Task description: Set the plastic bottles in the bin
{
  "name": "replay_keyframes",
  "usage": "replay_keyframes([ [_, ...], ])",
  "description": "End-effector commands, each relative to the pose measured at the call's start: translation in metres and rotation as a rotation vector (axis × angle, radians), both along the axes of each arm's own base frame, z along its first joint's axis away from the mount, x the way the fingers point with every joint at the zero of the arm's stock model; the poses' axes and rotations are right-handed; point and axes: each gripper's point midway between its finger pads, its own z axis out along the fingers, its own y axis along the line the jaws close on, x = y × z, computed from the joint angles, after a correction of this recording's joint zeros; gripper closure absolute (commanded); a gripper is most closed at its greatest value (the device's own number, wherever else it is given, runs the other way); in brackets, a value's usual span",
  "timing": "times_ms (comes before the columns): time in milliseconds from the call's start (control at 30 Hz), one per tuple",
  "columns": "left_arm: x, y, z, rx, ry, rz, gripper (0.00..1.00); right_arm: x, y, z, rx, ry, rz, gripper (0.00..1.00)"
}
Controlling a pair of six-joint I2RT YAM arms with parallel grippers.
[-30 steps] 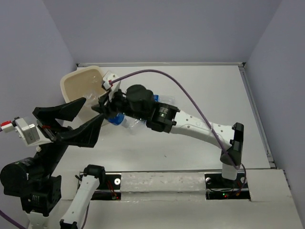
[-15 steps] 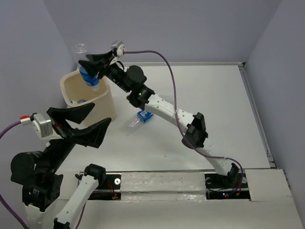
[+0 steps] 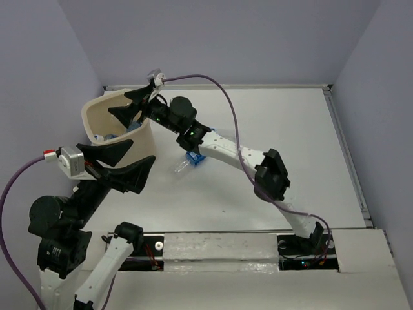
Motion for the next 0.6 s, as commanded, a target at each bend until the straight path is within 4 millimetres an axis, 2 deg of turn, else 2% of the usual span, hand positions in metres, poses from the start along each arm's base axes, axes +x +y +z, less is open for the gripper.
replay_keyframes([
  [0,0.014,-0.015,-0.003,-0.031,0.033,-0.060,0.01,-0.028,-0.106,0.135,0.192,-0.106,-0.033,0.06],
  [33,0.021,-0.019,-0.010,-0.023,0.060,-0.070,0.01,-0.027,-0.119,0.131,0.183,-0.087,-0.051,0.07],
  [100,0.034,-0.028,-0.025,-0.008,0.099,-0.092,0.01,-0.026,-0.156,0.105,0.137,-0.017,-0.125,0.09],
  [167,0.056,-0.035,-0.048,0.019,0.167,-0.081,0.01,-0.017,-0.193,0.083,0.109,0.040,-0.211,0.10],
  [200,0.068,-0.038,-0.066,0.035,0.212,-0.072,0.01,-0.019,-0.224,0.058,0.085,0.101,-0.277,0.11],
  [267,0.091,-0.044,-0.094,0.063,0.301,-0.056,0.01,-0.015,-0.263,0.027,0.054,0.181,-0.347,0.12],
  [300,0.100,-0.046,-0.105,0.073,0.329,-0.039,0.01,-0.019,-0.276,0.015,0.052,0.226,-0.363,0.12],
  [333,0.111,-0.055,-0.126,0.096,0.387,-0.041,0.01,-0.029,-0.302,-0.013,0.022,0.285,-0.415,0.12],
  [400,0.127,-0.059,-0.145,0.124,0.438,0.017,0.01,-0.035,-0.328,-0.039,0.005,0.341,-0.484,0.12],
  [433,0.132,-0.075,-0.165,0.173,0.491,0.003,0.01,-0.046,-0.344,-0.061,-0.029,0.381,-0.511,0.12],
  [500,0.145,-0.083,-0.184,0.232,0.527,0.073,0.01,-0.055,-0.362,-0.077,-0.032,0.414,-0.545,0.12],
  [533,0.155,-0.087,-0.199,0.317,0.554,0.146,0.01,-0.065,-0.376,-0.092,-0.040,0.431,-0.567,0.12],
  [567,0.159,-0.090,-0.205,0.363,0.563,0.173,0.01,-0.065,-0.378,-0.111,-0.074,0.461,-0.583,0.12],
])
